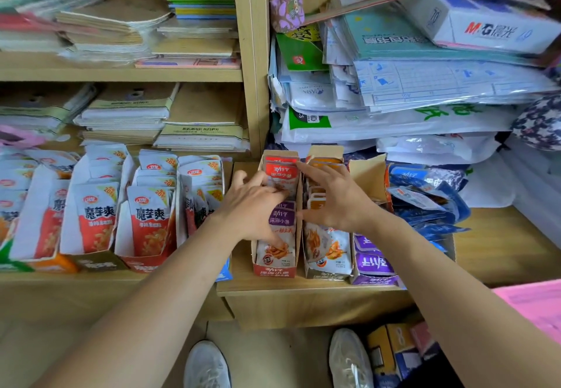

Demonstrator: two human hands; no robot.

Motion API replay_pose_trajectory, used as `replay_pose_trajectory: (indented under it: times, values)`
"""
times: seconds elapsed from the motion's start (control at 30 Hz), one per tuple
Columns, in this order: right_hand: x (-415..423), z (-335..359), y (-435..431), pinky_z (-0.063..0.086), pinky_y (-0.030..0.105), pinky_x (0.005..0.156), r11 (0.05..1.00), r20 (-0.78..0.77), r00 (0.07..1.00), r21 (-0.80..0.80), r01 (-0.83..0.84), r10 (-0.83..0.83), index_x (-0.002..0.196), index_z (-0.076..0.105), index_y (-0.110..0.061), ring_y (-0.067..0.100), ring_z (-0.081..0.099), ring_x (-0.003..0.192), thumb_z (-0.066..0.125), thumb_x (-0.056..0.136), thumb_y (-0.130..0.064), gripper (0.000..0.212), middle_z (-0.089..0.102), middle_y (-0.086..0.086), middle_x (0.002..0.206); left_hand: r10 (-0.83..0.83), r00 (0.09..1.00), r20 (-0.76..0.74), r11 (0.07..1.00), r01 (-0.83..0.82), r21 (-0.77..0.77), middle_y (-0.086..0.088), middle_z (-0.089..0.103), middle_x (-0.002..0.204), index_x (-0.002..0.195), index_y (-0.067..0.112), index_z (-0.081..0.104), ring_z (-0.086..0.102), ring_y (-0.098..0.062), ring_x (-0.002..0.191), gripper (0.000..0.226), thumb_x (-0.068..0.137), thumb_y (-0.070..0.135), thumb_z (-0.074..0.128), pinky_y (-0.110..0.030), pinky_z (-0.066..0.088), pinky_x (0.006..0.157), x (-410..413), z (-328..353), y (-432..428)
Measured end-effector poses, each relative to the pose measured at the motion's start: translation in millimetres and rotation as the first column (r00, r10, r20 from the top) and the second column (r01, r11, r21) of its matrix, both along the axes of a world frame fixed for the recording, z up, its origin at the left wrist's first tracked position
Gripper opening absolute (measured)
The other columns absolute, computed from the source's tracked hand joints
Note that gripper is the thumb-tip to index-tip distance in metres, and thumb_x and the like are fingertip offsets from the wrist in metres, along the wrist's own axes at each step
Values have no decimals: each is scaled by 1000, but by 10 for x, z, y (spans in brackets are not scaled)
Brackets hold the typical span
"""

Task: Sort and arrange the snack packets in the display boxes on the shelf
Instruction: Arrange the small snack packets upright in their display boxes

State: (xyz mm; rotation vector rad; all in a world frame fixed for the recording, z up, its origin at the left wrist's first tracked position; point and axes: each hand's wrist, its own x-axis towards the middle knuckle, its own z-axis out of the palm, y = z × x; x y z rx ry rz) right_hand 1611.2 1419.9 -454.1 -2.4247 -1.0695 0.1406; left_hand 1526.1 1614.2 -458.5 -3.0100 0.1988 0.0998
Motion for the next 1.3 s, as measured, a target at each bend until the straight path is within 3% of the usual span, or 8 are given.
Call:
replay_pose_trajectory:
  times: [0.17, 0.27, 0.43, 0.6, 0.83, 1.07, 1.13, 1.3]
  values:
    - [-28, 5, -67, 30, 39, 112, 992, 41, 998, -118, -42, 47, 157, 11, -42, 27, 27, 132, 79, 74, -41, 108, 43, -1, 149, 86, 977, -195, 995, -96, -39, 5, 48, 132, 125, 35, 59, 30, -19, 133, 81, 56, 73, 78, -47, 39, 102, 71, 162, 26]
    - [-63, -21, -83, 36, 41, 105, 999, 52, 998, -35, -38, 40, 155, 24, -41, 27, 32, 125, 80, 75, -43, 98, 51, -2, 143, 145, 952, -269, 989, -151, 0, 2, 36, 118, 124, 37, 59, 44, -24, 122, 75, 57, 63, 82, -40, 46, 99, 101, 208, 48]
    - [-135, -122, -106, 32, 44, 104, 996, 64, 994, 11, -87, 86, 140, 46, -52, 29, 35, 125, 66, 81, -61, 62, 47, -5, 141, 133, 965, -228, 991, -127, 40, 3, 38, 106, 96, 31, 61, 41, -20, 111, 58, 57, 70, 78, -35, 40, 81, 91, 158, 34]
    - [-281, -69, -82, 34, 50, 103, 995, 106, 994, -99, -29, 40, 131, 58, -44, 27, 28, 129, 52, 74, -82, 69, 48, -6, 141, 32, 991, -133, 998, -38, -41, 11, 43, 91, 89, 35, 58, 35, -15, 106, 58, 56, 78, 76, -35, 35, 76, 89, 185, -11]
    - [-339, -77, -69, 38, 46, 101, 998, 164, 986, -58, 22, -12, 114, 61, -32, 19, 35, 128, 75, 75, -54, 46, 53, -15, 136, 70, 986, -153, 994, -82, -69, 7, 43, 94, 86, 34, 59, 47, -17, 106, 39, 69, 68, 71, -35, 41, 77, 13, 204, 1]
    - [-332, -79, -94, 34, 44, 100, 997, 141, 990, -80, 17, -6, 124, 57, -34, 17, 31, 132, 74, 77, -44, 51, 50, -18, 141, 99, 963, -251, 990, -70, 125, 2, 52, 105, 94, 26, 68, 30, -20, 118, 44, 72, 63, 69, -46, 28, 106, 26, 168, -138]
    - [-326, -71, -102, 35, 44, 102, 996, 136, 991, -89, 15, -3, 125, 56, -35, 18, 31, 133, 74, 78, -46, 52, 50, -17, 142, 116, 954, -278, 990, -90, 106, 1, 44, 116, 104, 29, 67, 27, -24, 113, 48, 73, 66, 69, -42, 29, 102, -10, 173, -113]
    - [-318, -53, -105, 34, 44, 101, 995, 119, 993, -101, 8, 4, 126, 56, -34, 19, 31, 133, 77, 77, -45, 54, 49, -18, 141, 53, 969, -240, 998, -62, -29, 7, 44, 104, 103, 35, 61, 26, -19, 106, 56, 63, 72, 71, -41, 30, 92, -21, 171, 29]
